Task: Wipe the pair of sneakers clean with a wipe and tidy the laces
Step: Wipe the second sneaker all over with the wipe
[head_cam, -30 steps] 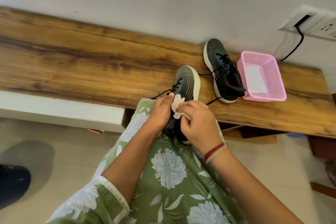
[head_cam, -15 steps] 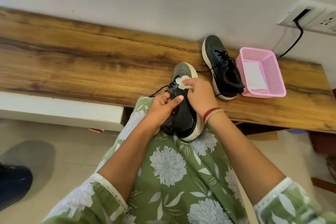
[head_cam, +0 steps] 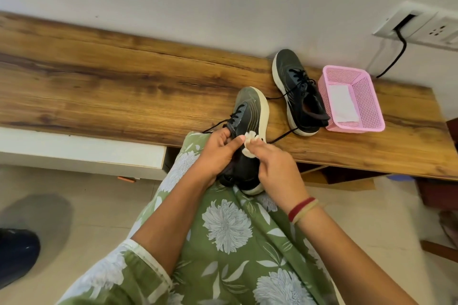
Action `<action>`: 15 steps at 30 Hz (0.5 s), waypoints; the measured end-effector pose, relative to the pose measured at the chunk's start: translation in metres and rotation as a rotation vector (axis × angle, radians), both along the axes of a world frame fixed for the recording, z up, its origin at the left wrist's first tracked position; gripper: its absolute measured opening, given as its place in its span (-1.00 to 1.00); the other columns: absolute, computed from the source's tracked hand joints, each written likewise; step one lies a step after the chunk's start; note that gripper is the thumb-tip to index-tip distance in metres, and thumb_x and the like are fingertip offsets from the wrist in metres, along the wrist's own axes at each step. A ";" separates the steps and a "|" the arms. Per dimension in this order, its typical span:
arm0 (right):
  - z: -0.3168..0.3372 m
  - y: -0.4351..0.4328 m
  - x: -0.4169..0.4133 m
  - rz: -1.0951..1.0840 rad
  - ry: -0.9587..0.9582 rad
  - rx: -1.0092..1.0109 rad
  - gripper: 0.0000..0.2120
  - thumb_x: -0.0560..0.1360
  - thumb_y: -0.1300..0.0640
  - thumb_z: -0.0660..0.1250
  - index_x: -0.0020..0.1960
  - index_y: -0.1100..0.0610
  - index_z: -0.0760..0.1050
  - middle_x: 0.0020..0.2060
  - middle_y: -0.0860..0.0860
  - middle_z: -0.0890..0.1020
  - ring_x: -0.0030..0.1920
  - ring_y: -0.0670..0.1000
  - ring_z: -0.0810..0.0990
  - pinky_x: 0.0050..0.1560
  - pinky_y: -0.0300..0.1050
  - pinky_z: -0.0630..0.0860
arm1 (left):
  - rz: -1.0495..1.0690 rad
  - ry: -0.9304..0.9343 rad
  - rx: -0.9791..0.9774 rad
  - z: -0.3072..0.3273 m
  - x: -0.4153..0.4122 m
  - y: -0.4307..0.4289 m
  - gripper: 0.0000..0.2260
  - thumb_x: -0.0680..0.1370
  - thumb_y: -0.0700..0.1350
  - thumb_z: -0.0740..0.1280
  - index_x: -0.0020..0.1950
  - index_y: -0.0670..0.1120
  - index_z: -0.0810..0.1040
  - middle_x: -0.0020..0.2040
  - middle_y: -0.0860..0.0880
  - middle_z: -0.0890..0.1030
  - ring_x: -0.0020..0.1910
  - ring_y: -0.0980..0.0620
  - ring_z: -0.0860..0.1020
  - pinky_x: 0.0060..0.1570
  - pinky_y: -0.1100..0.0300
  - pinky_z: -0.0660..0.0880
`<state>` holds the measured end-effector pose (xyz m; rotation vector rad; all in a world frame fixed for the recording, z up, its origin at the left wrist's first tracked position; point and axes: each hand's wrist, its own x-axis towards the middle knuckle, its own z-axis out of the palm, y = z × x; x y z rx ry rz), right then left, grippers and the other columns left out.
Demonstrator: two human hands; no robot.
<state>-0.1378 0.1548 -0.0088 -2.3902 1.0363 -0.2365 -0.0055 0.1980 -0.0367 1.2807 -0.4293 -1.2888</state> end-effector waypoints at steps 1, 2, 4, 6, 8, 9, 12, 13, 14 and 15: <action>0.006 0.000 -0.004 0.000 -0.013 0.056 -0.57 0.44 0.42 0.16 0.21 0.14 0.55 0.20 0.05 0.57 0.26 -0.03 0.49 0.28 -0.39 0.20 | -0.003 0.006 -0.004 0.001 -0.001 0.000 -0.86 0.59 -0.29 0.23 0.10 -0.20 0.53 -0.11 -0.08 0.66 -0.16 0.09 0.64 -0.14 0.26 0.57; 0.011 -0.004 -0.006 -0.023 -0.038 0.149 -0.59 0.46 0.42 0.17 0.18 0.11 0.57 0.16 0.01 0.59 0.22 -0.05 0.51 0.27 -0.38 0.26 | 0.001 0.012 -0.006 0.001 -0.001 0.000 -0.85 0.59 -0.29 0.23 0.12 -0.22 0.53 -0.11 -0.08 0.65 -0.16 0.08 0.64 -0.15 0.25 0.57; 0.021 -0.018 -0.001 -0.140 -0.181 0.326 -0.61 0.47 0.43 0.18 0.08 0.07 0.62 0.04 -0.06 0.64 0.09 -0.02 0.59 0.20 -0.20 0.46 | 0.013 -0.001 0.007 0.000 -0.001 -0.002 -0.83 0.59 -0.25 0.25 0.15 -0.25 0.52 -0.11 -0.10 0.65 -0.15 0.06 0.63 -0.16 0.24 0.57; 0.022 -0.030 0.010 -0.275 -0.292 0.310 -0.62 0.47 0.43 0.16 0.08 0.10 0.61 -0.02 -0.09 0.63 0.04 0.01 0.60 0.14 -0.11 0.51 | 0.010 -0.104 0.035 -0.001 -0.001 -0.001 -0.81 0.58 -0.16 0.29 0.09 -0.25 0.54 -0.14 -0.15 0.63 -0.16 -0.01 0.61 -0.14 0.14 0.55; 0.015 -0.032 0.022 -0.329 -0.243 0.251 -0.63 0.48 0.41 0.16 0.15 0.16 0.58 0.02 -0.03 0.62 0.10 0.03 0.56 0.16 -0.22 0.42 | 0.027 -0.320 0.081 -0.003 -0.002 0.002 -0.67 0.55 0.02 0.27 -0.08 -0.27 0.53 -0.25 -0.19 0.57 -0.27 -0.08 0.55 -0.21 0.00 0.51; 0.009 -0.029 0.025 -0.332 -0.198 0.233 -0.63 0.48 0.41 0.15 0.18 0.18 0.56 0.07 0.03 0.62 0.13 0.05 0.54 0.16 -0.25 0.37 | 0.043 -0.491 0.122 -0.003 -0.001 0.005 -0.64 0.54 0.05 0.22 -0.14 -0.26 0.50 -0.29 -0.19 0.57 -0.30 -0.10 0.54 -0.23 -0.05 0.53; -0.007 -0.017 0.022 -0.292 -0.166 0.181 -0.61 0.46 0.43 0.14 0.20 0.21 0.55 0.14 0.08 0.60 0.16 0.05 0.53 0.20 -0.30 0.34 | 0.154 -1.200 0.187 0.005 0.006 0.014 -0.85 0.53 -0.10 0.24 -0.03 -0.14 0.54 -0.19 -0.09 0.60 -0.20 -0.06 0.54 -0.25 0.05 0.48; -0.010 -0.019 0.019 -0.294 -0.177 0.187 -0.61 0.46 0.44 0.14 0.19 0.22 0.56 0.13 0.09 0.61 0.15 0.04 0.53 0.18 -0.31 0.34 | 0.155 -1.371 0.167 0.009 0.009 0.015 -0.80 0.47 -0.14 0.29 0.08 -0.11 0.53 -0.06 -0.07 0.58 -0.08 -0.07 0.51 -0.16 0.05 0.48; -0.012 -0.022 0.017 -0.309 -0.201 0.223 -0.62 0.45 0.44 0.13 0.16 0.23 0.57 0.08 0.08 0.63 0.11 0.03 0.54 0.14 -0.30 0.37 | 0.084 -1.465 0.152 0.009 0.014 0.013 -0.63 0.41 -0.16 0.32 0.22 -0.08 0.47 0.10 -0.08 0.53 0.09 -0.09 0.47 0.00 0.01 0.48; -0.013 -0.026 0.016 -0.321 -0.232 0.273 -0.63 0.45 0.44 0.13 0.12 0.23 0.60 0.01 0.08 0.64 0.05 0.03 0.56 0.07 -0.26 0.40 | -0.052 -1.506 0.139 0.009 0.018 0.009 -0.44 0.38 -0.17 0.35 0.38 -0.05 0.35 0.30 -0.09 0.42 0.30 -0.12 0.36 0.22 -0.04 0.38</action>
